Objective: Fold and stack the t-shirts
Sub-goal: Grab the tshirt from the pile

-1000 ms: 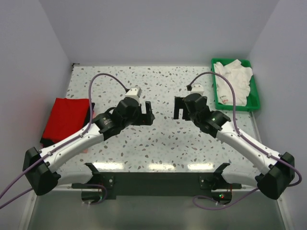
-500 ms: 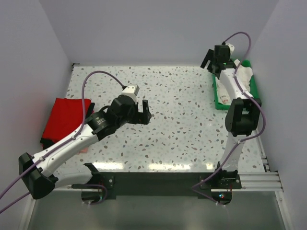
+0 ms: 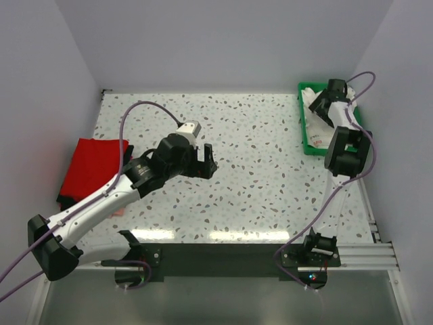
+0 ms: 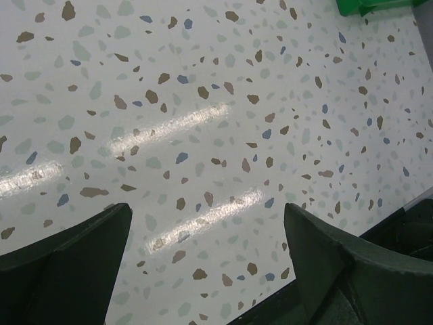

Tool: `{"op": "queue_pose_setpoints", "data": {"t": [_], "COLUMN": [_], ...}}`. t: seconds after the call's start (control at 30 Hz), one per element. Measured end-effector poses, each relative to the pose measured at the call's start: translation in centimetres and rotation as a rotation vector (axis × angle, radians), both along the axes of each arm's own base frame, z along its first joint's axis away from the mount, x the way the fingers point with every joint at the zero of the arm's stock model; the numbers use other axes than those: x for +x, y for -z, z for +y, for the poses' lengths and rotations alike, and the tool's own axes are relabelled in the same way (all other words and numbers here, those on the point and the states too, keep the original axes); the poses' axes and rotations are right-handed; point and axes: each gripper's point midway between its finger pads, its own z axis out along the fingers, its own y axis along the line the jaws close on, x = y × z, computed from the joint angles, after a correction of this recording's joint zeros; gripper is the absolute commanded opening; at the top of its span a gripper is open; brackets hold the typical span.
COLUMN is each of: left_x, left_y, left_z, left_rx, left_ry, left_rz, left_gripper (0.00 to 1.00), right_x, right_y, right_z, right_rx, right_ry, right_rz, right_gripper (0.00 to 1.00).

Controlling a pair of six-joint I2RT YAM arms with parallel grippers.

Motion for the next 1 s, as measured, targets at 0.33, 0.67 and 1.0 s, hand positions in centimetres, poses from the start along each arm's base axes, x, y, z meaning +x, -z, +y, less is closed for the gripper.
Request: {"op": "queue_pose_setpoints", "data": {"t": [0.33, 0.67, 1.0], "left_x": [-0.2, 0.4, 1.7], "left_y": [0.4, 0.3, -0.9], "left_z": [-0.6, 0.0, 2.0], "left_rx": [-0.007, -0.001, -0.02], "left_ry": [0.026, -0.004, -0.078], "left_rz": [0.02, 0.01, -0.024], "left_gripper": [1.0, 1.0, 1.0], "right_x": [0.2, -0.7, -3.0], "right_y": [2.7, -0.4, -21.8], "right_z": [1.1, 1.3, 4.2], "right_rx": [0.024, 0.033, 0.011], "right_ry": [-0.04, -0.048, -0.131], "right_rz": [0.033, 0.019, -0.348], "right_gripper": [0.31, 0.0, 0.0]}}
